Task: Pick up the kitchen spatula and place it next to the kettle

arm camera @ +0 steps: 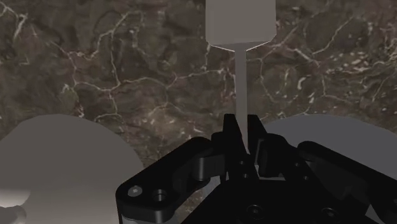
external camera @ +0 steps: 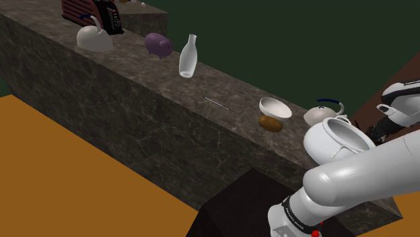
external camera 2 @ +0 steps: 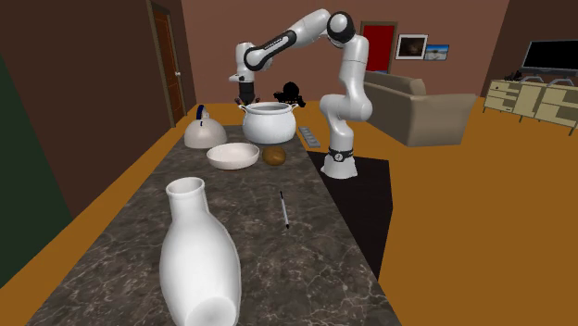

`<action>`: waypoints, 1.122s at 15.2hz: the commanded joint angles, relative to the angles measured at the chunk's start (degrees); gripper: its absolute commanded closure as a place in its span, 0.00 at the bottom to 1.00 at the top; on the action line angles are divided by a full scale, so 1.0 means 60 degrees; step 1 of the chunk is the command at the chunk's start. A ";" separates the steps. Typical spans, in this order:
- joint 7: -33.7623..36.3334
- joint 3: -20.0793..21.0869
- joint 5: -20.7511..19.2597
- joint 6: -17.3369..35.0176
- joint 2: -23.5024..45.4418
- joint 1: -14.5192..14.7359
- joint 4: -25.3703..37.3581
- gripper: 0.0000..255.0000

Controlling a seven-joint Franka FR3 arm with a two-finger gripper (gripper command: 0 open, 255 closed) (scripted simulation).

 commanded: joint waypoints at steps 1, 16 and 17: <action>-0.0162 -0.0235 0.0158 0.0281 0.0214 0.0126 -0.0151 1.00; -0.1925 -0.1613 0.2420 0.1834 0.2287 0.1093 -0.0895 1.00; -0.1926 -0.1611 0.2420 0.1834 0.2287 0.1090 -0.0895 1.00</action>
